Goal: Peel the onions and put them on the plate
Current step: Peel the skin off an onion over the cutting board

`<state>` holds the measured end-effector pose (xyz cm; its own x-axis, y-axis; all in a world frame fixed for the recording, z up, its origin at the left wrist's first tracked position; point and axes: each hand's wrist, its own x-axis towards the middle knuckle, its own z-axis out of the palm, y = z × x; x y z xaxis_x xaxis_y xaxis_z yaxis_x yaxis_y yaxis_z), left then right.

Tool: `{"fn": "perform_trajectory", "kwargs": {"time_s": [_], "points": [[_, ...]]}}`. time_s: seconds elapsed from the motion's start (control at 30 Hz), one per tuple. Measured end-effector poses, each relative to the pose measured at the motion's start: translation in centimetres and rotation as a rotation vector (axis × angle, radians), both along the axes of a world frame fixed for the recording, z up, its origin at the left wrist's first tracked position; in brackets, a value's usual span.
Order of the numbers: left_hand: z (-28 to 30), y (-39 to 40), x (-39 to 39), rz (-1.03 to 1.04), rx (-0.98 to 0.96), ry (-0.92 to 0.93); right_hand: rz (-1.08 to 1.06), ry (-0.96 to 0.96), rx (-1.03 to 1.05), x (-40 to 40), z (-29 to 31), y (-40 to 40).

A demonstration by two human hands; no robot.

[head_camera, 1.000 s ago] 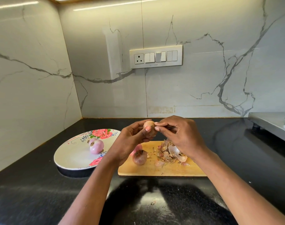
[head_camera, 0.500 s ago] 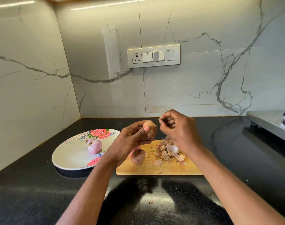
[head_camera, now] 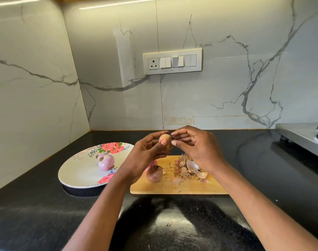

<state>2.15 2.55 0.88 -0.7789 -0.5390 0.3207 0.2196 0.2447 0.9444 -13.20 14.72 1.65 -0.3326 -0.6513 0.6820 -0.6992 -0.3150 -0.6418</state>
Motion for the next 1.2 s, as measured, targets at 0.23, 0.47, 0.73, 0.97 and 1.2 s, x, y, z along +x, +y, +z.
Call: {"fn": "perform_trajectory", "kwargs": {"time_s": [0.23, 0.47, 0.73, 0.97, 1.2], "points": [[-0.18, -0.04, 0.14, 0.034, -0.080, -0.016, -0.022, 0.024, -0.037, 0.05, -0.33, 0.00], [-0.20, -0.19, 0.26, 0.063, -0.135, -0.017, -0.054, 0.017, -0.039, 0.64, -0.41, -0.24], [-0.01, -0.12, 0.16, 0.049, -0.074, 0.018, 0.062, -0.039, 0.021, 0.67, 0.00, -0.01], [-0.24, -0.25, 0.12, 0.077, -0.099, -0.008, 0.100, -0.032, 0.072, 0.49, -0.43, -0.22], [-0.05, 0.23, 0.39, -0.019, -0.085, -0.018, 0.067, -0.093, -0.012, 0.01, -0.46, -0.54]]}}
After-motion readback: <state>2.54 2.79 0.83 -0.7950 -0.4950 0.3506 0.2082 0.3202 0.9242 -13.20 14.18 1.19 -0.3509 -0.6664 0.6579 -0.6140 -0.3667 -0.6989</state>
